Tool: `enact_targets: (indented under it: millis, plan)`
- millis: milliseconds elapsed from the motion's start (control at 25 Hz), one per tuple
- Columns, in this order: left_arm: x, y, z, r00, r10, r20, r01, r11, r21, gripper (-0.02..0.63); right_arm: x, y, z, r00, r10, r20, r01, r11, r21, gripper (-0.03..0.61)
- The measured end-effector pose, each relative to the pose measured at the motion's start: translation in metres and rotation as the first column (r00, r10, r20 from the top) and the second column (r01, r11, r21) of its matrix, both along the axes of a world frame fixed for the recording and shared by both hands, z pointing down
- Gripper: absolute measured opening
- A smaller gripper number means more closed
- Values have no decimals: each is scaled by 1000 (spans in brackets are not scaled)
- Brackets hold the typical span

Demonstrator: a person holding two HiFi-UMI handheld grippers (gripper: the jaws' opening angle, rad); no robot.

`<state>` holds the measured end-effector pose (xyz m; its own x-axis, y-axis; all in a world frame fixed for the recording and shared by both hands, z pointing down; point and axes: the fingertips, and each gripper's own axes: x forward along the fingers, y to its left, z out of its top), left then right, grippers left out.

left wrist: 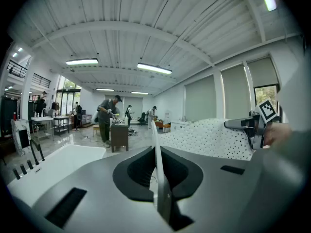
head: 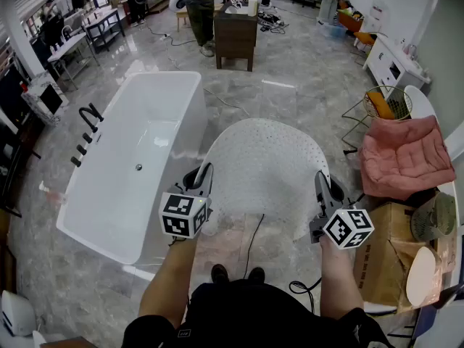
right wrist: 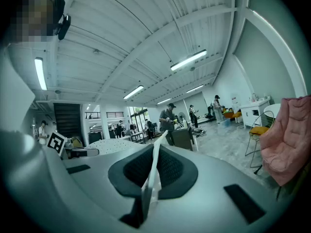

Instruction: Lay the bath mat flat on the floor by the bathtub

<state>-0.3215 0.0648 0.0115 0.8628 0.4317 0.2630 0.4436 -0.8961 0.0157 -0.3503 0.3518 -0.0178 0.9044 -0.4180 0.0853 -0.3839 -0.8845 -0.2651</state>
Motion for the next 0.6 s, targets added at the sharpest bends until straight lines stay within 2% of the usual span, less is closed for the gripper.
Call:
enact_targets:
  millis: [480, 600]
  plan:
    - [-2, 34, -5, 999, 26, -19, -26, 999, 23, 18, -1, 27, 3, 1000, -2, -5, 2, 1000, 25, 21]
    - [-6, 47, -6, 1000, 23, -20, -22, 999, 24, 18, -6, 41, 3, 1000, -2, -20, 2, 1000, 1, 21]
